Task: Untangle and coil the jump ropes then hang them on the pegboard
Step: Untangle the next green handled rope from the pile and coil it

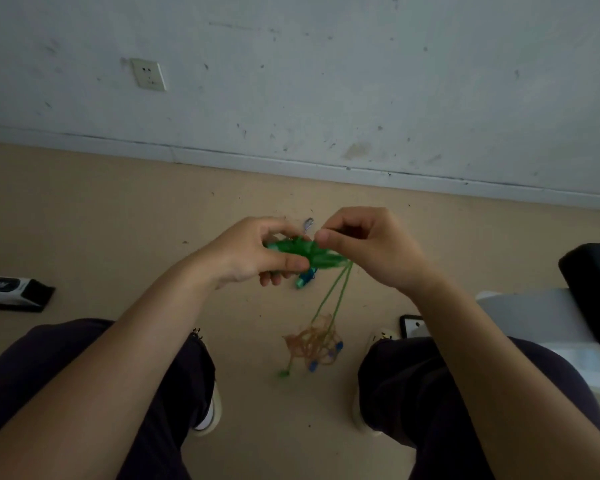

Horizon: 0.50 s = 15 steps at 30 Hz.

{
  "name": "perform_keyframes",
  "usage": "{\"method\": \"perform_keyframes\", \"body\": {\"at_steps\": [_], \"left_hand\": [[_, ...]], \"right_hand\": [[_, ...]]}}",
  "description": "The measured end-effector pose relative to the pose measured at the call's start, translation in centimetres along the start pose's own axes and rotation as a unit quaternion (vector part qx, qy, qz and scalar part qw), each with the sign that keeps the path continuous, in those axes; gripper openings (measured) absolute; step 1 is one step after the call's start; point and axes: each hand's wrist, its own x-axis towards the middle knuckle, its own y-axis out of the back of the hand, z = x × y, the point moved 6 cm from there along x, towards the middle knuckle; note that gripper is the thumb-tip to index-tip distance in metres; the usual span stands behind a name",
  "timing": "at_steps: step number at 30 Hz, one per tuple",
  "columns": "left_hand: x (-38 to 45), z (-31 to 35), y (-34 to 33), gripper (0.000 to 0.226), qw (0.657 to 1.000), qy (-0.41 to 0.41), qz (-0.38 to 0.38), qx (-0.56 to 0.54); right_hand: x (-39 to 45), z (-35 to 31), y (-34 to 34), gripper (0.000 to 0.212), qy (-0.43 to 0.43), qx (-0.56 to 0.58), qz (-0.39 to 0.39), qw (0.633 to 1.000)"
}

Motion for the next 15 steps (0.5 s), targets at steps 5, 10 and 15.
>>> {"method": "perform_keyframes", "body": {"at_steps": [5, 10, 15], "left_hand": [[-0.7, 0.9, -2.0, 0.038, 0.994, -0.013, -0.095, -0.053], [-0.9, 0.5, -1.9, 0.037, 0.993, -0.005, -0.088, -0.077], [-0.5, 0.0, -2.0, 0.047, 0.994, 0.008, -0.046, -0.097]], "right_hand": [[0.2, 0.5, 0.3, 0.009, -0.018, -0.019, 0.035, 0.999], [0.4, 1.6, 0.0, 0.016, -0.061, -0.004, 0.056, 0.997], [0.4, 2.3, -0.5, 0.018, -0.070, -0.019, 0.074, 0.995]]}}
